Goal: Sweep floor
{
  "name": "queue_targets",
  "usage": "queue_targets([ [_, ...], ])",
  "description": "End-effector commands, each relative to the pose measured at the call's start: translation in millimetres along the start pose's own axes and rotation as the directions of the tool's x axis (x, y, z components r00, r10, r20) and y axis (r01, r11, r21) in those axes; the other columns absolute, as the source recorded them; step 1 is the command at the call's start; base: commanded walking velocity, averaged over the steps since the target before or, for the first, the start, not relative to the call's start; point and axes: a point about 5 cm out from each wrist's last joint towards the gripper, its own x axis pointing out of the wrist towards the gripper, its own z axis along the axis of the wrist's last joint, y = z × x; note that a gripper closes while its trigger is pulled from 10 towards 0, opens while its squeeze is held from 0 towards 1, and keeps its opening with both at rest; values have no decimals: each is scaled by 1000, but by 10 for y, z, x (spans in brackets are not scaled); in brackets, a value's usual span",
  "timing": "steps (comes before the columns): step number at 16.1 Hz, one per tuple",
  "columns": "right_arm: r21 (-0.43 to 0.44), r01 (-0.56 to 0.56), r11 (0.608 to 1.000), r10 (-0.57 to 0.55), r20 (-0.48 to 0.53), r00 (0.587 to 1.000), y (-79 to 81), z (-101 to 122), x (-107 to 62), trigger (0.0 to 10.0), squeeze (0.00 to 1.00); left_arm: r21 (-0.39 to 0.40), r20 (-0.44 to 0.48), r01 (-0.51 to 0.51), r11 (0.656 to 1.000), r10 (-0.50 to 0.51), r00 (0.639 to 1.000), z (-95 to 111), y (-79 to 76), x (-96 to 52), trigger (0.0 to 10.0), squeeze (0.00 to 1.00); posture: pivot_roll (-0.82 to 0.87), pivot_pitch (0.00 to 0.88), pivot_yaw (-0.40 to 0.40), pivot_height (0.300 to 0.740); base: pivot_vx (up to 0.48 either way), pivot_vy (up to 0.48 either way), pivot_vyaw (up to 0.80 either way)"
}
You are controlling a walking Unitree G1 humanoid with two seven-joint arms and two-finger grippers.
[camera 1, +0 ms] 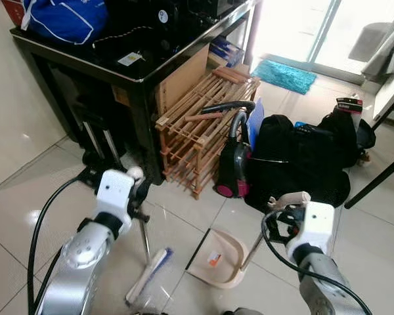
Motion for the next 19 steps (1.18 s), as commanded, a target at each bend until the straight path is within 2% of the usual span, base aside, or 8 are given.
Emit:
queue_targets([
  [1, -14, 0, 1000, 0, -16, 1000, 4, -46, 30, 10000, 1000, 20, 20, -8, 1000, 8, 1000, 48, 29, -25, 10000, 0, 36, 69, -4, 740, 0, 0, 0],
  [5, -17, 37, 999, -38, -33, 999, -11, -96, 105, 10000, 1000, 14, 28, -9, 1000, 9, 1000, 61, 24, 8, 10000, 0, 37, 69, 4, 740, 0, 0, 0],
  [7, 46, -25, 999, 26, -10, 1000, 35, -85, 140, 10000, 1000, 14, 36, 6, 1000, -6, 999, 79, 16, 33, 10000, 0, 38, 72, 7, 740, 0, 0, 0],
  [10, 41, -46, 998, 47, -24, 999, 60, -110, 182, 10000, 1000, 14, 33, -3, 1000, 3, 999, 76, 44, 44, 10000, 0, 44, 74, 4, 740, 0, 0, 0],
  [11, 42, -41, 998, 42, -24, 999, 56, -122, 213, 10000, 47, 14, 32, -8, 1000, 7, 999, 75, 56, 41, 10000, 0, 47, 76, 4, 740, 0, 0, 0],
  [12, 40, -32, 999, 33, -25, 999, 45, -134, 244, 10000, 0, 15, 31, -9, 1000, 9, 999, 71, 62, 35, 10000, 0, 50, 77, 4, 740, 0, 0, 0],
  [17, 23, 29, 999, -29, -10, 1000, -9, -135, 375, 10000, 0, 22, 25, -12, 1000, 11, 1000, 59, 80, 19, 10000, 0, 61, 75, 3, 740, 0, 0, 0],
  [19, 15, 42, 999, -42, -18, 999, -36, -130, 368, 10000, 0, 28, 23, -7, 1000, 6, 1000, 63, 83, 8, 10000, 0, 58, 74, 7, 740, 0, 0, 0],
])
